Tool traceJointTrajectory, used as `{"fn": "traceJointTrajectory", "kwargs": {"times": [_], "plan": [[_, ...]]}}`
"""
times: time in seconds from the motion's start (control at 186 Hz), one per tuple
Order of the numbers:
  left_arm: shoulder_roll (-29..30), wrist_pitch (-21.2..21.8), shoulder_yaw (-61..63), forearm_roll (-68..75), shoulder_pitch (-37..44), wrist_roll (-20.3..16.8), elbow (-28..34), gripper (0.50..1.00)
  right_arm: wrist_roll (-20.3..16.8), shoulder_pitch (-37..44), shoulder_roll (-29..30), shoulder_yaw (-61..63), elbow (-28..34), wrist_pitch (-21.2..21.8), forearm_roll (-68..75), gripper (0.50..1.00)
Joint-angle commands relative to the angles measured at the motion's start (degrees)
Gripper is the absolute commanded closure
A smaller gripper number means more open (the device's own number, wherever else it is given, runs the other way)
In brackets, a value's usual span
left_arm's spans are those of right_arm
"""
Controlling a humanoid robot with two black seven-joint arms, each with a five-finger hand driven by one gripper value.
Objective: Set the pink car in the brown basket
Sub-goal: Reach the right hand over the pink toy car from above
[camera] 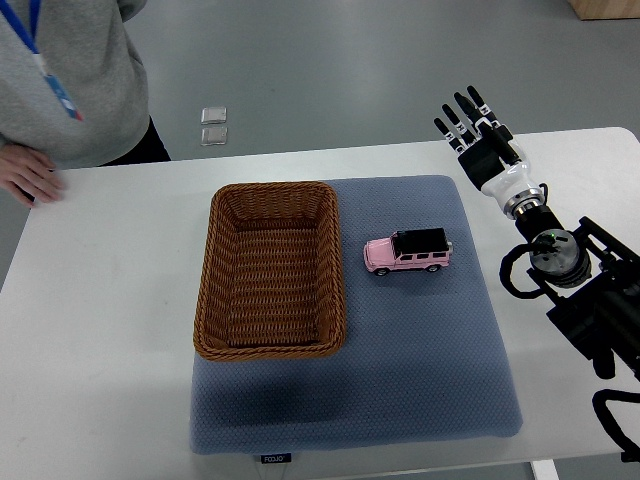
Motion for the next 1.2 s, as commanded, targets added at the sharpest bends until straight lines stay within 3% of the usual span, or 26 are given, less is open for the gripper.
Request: {"fn": "traceJointTrajectory", "kwargs": {"times": [0.0, 0.199, 0.307, 0.42, 0.581, 0.684, 0.748, 0.867, 1.195], "plan": [[0.0, 0.0, 0.1, 0.1, -0.1, 0.0, 0.0, 0.5, 0.0, 0.0, 0.0, 0.0, 0.0, 0.0, 0.0, 0.595], [0.0, 0.1, -0.1, 0.0, 0.0, 0.0, 0.0, 0.5, -0.1, 1.8, -0.4, -1.4, 0.0, 0.6, -1.1, 0.597], [0.0, 0.1, -0.2, -0.1, 0.0, 0.0, 0.1, 0.5, -0.6, 4.1, -2.8, -7.3, 0.4, 2.2, -8.8, 0.597], [0.0, 0.1, -0.1, -0.1, 0.0, 0.0, 0.1, 0.5, -1.8, 11.8, -10.0, -19.0, 1.1, 6.6, -28.3, 0.597], [0.0, 0.1, -0.1, 0.0, 0.1, 0.0, -0.1, 0.5, -4.0, 26.2, -18.5, -41.2, 11.9, 10.8, -60.3, 0.597], [0.0, 0.1, 0.0, 0.0, 0.0, 0.0, -0.1, 0.5, -4.7, 34.4, -19.1, -53.3, 14.9, 11.8, -64.4, 0.597], [0.0, 0.1, 0.0, -0.1, 0.0, 0.0, 0.0, 0.5, -7.1, 37.3, -18.7, -57.9, 16.3, 11.9, -64.2, 0.597], [0.0, 0.1, -0.2, -0.1, 0.0, 0.0, 0.0, 0.5, -10.9, 37.7, -18.6, -58.9, 19.2, 12.2, -64.0, 0.597], [0.0, 0.1, -0.3, -0.1, 0.1, 0.0, 0.0, 0.5, -11.2, 31.1, -19.2, -56.7, 19.3, 10.7, -64.1, 0.597]]}}
